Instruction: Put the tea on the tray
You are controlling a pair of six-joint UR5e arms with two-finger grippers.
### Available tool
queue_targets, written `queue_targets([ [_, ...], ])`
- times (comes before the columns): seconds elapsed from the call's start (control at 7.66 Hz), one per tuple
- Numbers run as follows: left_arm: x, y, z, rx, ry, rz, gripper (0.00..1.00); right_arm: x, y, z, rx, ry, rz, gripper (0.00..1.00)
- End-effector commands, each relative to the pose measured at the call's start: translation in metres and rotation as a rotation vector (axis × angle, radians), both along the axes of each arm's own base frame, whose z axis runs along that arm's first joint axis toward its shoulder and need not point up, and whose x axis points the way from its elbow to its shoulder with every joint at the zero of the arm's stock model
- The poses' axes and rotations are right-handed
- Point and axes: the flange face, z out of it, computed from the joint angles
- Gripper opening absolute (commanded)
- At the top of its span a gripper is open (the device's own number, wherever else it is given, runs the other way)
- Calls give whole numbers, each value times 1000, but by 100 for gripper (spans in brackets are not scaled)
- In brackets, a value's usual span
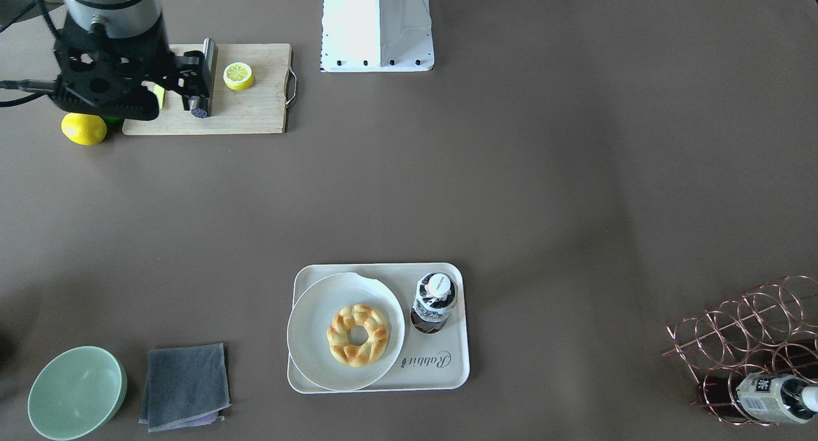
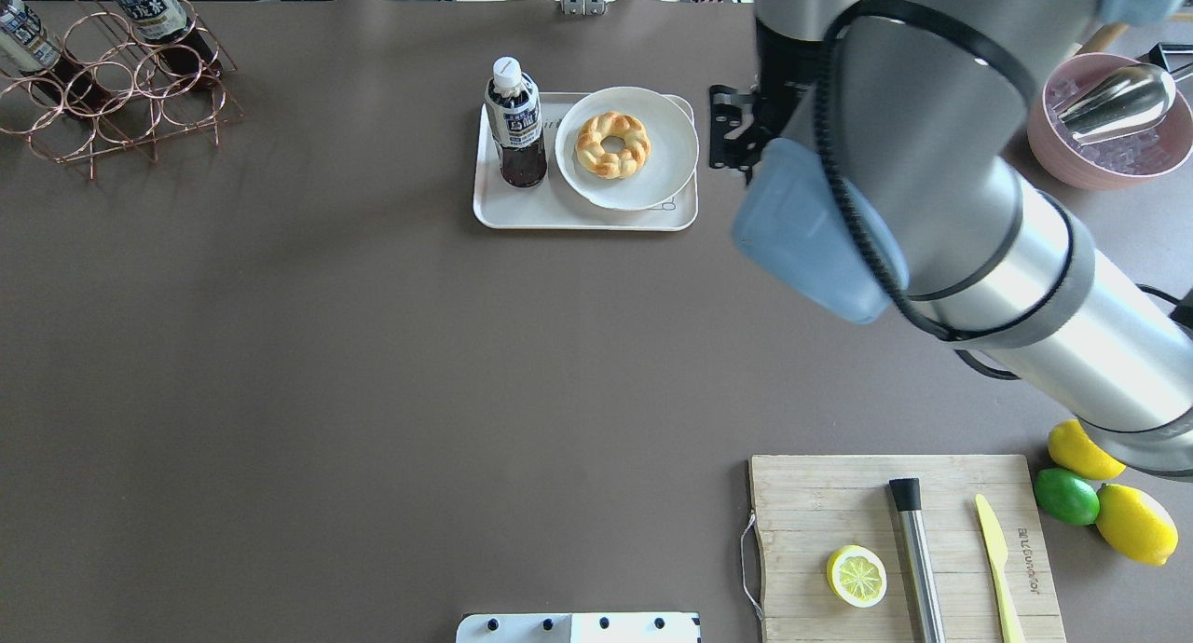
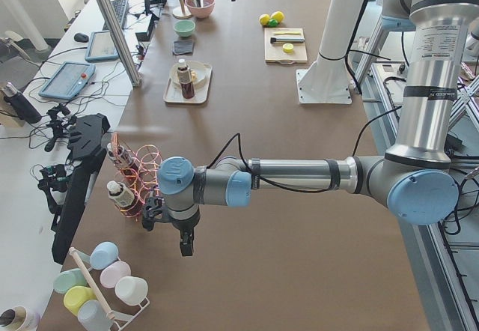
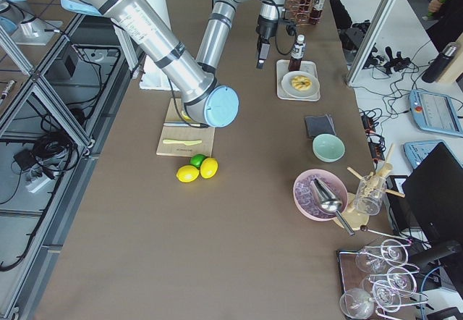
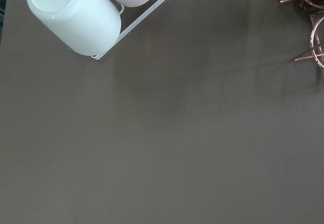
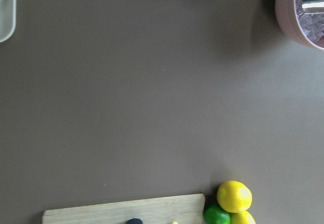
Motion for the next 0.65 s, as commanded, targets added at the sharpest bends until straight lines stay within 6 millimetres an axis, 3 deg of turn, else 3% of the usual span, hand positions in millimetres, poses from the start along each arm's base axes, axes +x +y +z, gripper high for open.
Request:
queue_targets([
  [0.0,0,0,-2,5,1,1,98,130,-53,142,4,29,-147,100],
  [0.39,3,-7,-11,23,9,5,98,195,-49,307,134,-66,-59,100],
  [0.52,6,-8,-12,29,11,13,98,212,-50,347,148,-112,-35,100],
])
